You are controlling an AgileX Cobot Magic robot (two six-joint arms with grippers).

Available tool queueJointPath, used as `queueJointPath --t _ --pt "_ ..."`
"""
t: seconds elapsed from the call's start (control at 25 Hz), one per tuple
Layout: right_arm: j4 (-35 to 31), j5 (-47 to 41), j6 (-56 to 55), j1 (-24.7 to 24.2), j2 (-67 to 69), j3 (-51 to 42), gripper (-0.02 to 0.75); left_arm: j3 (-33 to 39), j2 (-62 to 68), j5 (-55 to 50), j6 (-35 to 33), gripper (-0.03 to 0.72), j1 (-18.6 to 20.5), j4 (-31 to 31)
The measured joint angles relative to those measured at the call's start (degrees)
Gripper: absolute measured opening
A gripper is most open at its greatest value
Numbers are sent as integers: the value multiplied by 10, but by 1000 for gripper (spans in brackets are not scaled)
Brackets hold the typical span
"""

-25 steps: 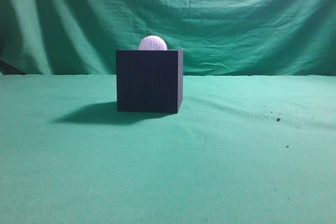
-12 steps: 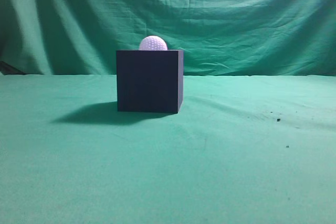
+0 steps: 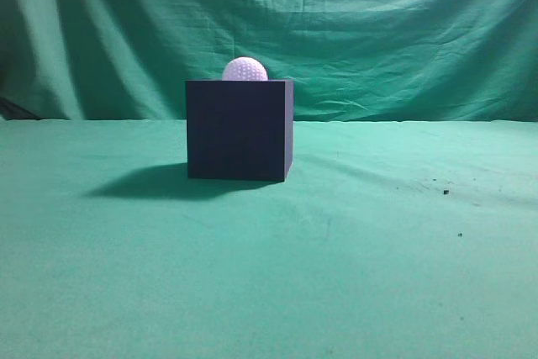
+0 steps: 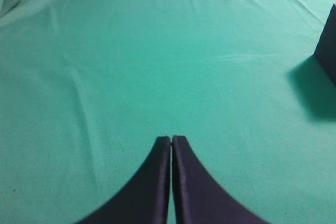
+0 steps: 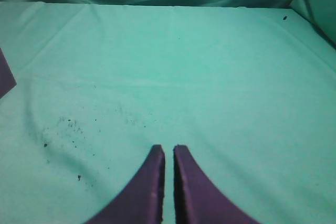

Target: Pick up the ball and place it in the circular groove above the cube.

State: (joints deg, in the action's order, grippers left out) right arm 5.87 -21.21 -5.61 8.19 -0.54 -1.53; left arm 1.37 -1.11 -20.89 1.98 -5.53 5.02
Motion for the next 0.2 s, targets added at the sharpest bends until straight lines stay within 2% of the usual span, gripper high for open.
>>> queueJointPath --t 0.2 --pt "0 -1 0 0 0 0 0 0 0 0 0 0 0 0"
